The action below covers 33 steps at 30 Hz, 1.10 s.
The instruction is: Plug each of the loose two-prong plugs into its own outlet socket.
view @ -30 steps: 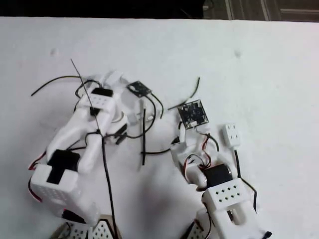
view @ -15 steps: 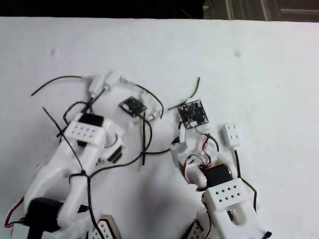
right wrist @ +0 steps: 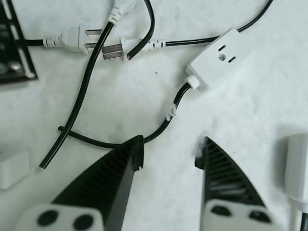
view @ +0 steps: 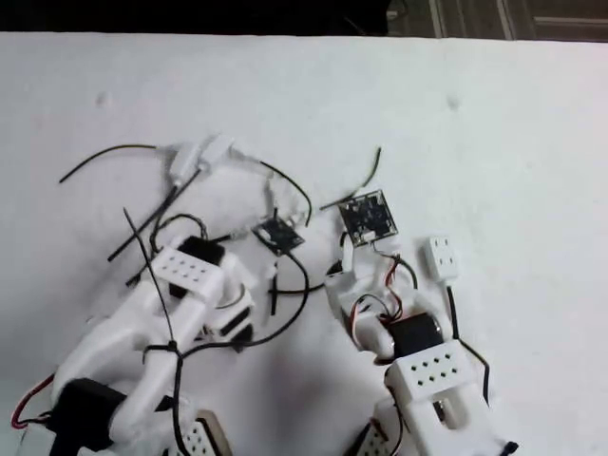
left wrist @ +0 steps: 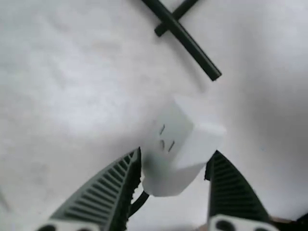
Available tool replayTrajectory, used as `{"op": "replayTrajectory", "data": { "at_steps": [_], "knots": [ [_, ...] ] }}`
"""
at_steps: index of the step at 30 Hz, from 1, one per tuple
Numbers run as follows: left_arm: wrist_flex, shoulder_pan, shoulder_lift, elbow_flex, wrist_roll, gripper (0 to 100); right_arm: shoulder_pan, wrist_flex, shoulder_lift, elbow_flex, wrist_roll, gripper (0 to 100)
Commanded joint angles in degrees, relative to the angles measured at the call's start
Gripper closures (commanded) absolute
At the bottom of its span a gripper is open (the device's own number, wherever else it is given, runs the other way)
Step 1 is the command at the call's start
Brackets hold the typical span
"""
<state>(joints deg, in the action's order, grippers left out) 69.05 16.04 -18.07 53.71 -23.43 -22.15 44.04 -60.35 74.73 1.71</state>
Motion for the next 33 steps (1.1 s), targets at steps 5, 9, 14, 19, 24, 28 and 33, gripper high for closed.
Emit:
{"op": "replayTrajectory", "data": {
  "at_steps": [5, 9, 14, 19, 24, 28, 33],
  "knots": [
    [-0.09, -2.24, -2.33, -5.98, 0.44, 76, 0.57, -0.75, 0.04, -0.35, 0.70, 81.9],
    [-0.44, -8.22, -2.24, -8.79, -4.48, 76, 0.48, -0.75, 0.04, -0.35, 0.70, 81.9],
    [-4.75, -13.85, -2.15, -8.97, -6.42, 76, 0.40, -0.84, 0.04, -0.35, 0.70, 81.9],
    [-1.05, -15.34, -2.68, -13.63, -7.30, 76, 0.31, -0.75, 0.04, -0.35, 0.70, 81.9],
    [8.53, -12.62, -2.42, -19.52, -15.56, 76, 0.31, -0.75, 0.13, -0.35, 0.70, 81.9],
    [8.70, -11.21, -2.15, -19.16, -21.80, 73, 0.31, -0.84, 0.13, -0.35, 0.70, 81.9],
    [3.25, -10.86, -2.15, -15.03, -27.16, 68, 0.31, -0.75, 0.13, -0.35, 0.70, 81.9]
  ]
}}
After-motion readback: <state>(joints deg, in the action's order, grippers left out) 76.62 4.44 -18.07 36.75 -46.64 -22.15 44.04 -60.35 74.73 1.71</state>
